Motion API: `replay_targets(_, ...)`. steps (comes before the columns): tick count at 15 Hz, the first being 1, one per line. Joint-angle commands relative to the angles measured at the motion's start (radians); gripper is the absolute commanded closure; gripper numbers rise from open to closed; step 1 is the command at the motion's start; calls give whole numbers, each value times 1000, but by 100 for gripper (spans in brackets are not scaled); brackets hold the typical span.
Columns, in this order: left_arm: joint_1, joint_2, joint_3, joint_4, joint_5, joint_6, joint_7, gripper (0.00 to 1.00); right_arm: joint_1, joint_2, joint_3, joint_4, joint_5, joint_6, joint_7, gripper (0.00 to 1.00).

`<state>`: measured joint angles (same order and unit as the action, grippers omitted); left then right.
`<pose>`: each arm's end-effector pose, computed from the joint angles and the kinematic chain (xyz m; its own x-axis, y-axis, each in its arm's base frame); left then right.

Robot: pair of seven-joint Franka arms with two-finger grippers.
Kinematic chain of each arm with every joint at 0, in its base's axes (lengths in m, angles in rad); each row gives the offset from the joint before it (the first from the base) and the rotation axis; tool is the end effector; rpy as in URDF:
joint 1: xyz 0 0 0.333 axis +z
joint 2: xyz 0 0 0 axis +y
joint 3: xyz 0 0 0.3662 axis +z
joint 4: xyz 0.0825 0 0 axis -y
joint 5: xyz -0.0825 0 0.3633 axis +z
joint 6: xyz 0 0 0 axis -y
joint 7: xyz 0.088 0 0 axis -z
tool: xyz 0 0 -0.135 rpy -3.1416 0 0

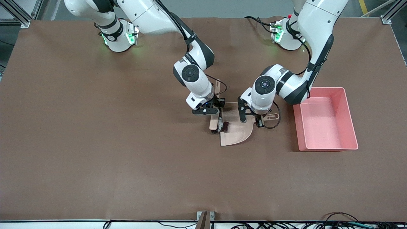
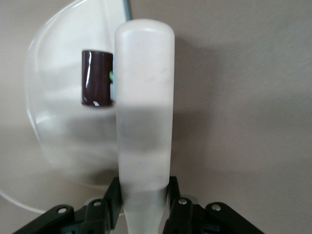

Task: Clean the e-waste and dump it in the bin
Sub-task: 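Sweep the components into the dustpan with the brush in the right gripper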

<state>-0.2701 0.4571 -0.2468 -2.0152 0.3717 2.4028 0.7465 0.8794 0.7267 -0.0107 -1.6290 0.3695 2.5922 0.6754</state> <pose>0.5351 -0.2855 0.2585 0.0503 -0.9902 -0.1301 -0.9977 -0.0438 -0.0526 0.4764 0.5627 0.2427 0.9954 -0.0959 -0.0028 -0.0918 -0.9441 -0.3166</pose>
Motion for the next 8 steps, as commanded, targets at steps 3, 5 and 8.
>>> replay_targets(3,-1,12,1,15,32,-2,-1,93,38,19,-3,44,32,8,-7,99)
replay_targets(5,-1,12,3,15,33,-7,-1,93,52,19,-3,46,26,6,-11,99)
replay_targets(8,0,9,3,13,33,-10,1,93,61,16,-5,51,25,3,-17,99)
